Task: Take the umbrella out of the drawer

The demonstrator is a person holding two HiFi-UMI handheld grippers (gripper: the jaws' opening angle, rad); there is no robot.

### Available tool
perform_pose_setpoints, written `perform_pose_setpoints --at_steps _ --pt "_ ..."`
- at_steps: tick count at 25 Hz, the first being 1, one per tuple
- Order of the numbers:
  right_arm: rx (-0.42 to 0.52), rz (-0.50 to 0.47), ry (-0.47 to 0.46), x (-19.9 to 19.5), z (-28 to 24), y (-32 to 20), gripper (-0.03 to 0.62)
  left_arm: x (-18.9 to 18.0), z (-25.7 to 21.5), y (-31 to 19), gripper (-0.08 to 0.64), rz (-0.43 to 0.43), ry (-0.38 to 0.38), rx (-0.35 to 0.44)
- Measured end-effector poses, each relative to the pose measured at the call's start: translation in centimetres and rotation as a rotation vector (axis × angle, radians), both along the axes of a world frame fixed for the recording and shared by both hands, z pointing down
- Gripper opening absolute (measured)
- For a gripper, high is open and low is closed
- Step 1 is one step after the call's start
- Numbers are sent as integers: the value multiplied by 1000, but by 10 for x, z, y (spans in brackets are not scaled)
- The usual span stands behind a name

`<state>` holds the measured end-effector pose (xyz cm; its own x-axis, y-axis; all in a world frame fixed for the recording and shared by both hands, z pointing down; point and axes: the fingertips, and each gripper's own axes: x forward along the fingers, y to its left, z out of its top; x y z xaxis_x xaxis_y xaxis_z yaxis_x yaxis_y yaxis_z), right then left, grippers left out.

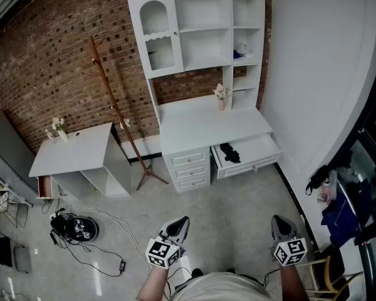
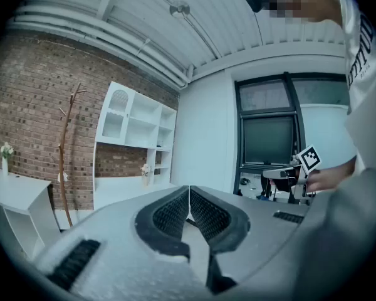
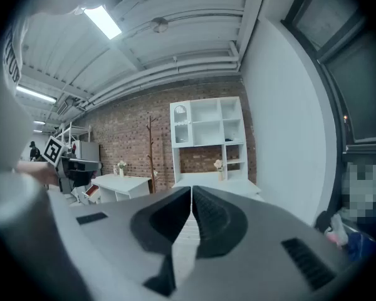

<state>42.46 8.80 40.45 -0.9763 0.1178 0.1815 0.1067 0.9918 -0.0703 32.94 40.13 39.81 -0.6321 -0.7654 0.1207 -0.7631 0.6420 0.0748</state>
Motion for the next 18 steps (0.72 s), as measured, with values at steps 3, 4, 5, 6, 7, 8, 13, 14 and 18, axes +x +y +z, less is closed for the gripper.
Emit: perform_pose_setpoints --at_steps 3,4,5,6,7,8,13,14,18 --pt "0 -2 -2 2 -1 3 32 2 0 2 25 2 0 0" --pt "-1 -2 -3 3 -1 4 31 3 0 2 25 3 0 1" --pt "-2 -1 -4 4 -2 4 32 4 0 1 25 4 0 2" --pt "-3 0 -5 5 -3 5 32 4 0 1 25 5 0 3" --pt "-4 0 -7 5 -4 5 32 4 0 1 25 6 1 3" --pt "-4 0 -8 5 -5 5 32 3 -1 1 25 8 0 5" --pt "-7 8 -2 7 -3 1 32 4 -4 -3 25 10 -3 9" --pt "-7 8 -2 8 -3 0 31 5 -4 -4 25 10 -3 8" --pt "-17 1 -9 8 -4 -2 32 7 -2 -5 25 -2 2 5"
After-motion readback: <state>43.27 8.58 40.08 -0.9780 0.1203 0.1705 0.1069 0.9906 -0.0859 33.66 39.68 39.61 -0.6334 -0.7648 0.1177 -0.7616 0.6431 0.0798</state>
